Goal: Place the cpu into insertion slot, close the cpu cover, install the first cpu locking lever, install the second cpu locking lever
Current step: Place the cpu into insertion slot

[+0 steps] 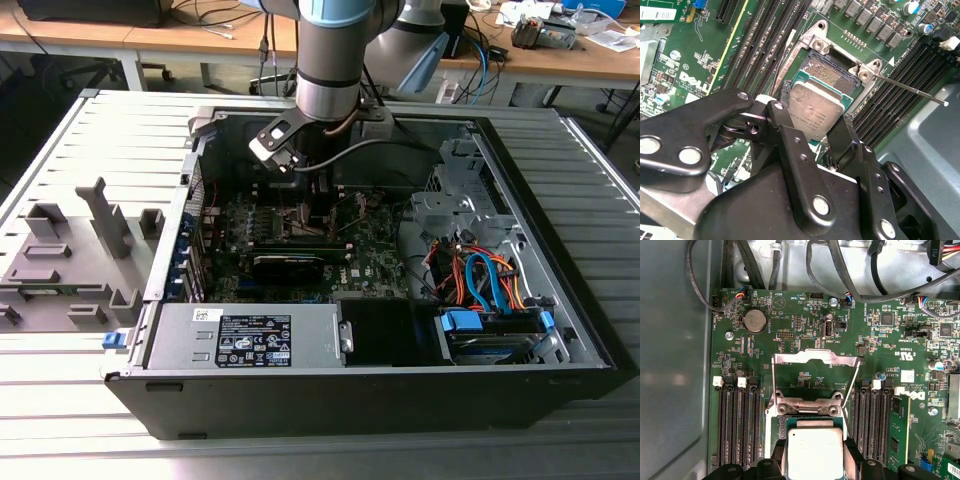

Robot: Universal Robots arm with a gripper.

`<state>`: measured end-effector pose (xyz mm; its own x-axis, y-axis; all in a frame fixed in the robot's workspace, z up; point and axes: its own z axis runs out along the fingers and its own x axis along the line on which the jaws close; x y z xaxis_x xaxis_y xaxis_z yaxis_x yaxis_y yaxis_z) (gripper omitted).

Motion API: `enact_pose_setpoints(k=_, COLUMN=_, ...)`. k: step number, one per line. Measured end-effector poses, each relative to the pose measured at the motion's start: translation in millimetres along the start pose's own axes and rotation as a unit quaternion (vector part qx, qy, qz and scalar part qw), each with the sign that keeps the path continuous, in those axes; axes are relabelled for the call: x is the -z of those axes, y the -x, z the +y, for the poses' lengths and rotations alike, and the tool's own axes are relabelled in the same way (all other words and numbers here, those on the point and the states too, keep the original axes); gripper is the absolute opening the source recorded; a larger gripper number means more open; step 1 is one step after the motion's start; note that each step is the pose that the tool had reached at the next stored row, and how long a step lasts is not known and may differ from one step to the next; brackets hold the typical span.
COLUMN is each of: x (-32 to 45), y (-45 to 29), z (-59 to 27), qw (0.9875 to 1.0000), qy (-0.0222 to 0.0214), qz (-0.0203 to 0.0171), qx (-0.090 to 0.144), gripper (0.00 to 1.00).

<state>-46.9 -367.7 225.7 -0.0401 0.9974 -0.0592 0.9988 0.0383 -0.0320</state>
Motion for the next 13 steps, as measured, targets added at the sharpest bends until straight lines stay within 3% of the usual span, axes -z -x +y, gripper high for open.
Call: enact_pose_setpoints(k=13, x=-2.8, y=-0.2, z=0.1, qw=1.0, qy=0.0, qz=0.0, qx=0.0, gripper=0.54)
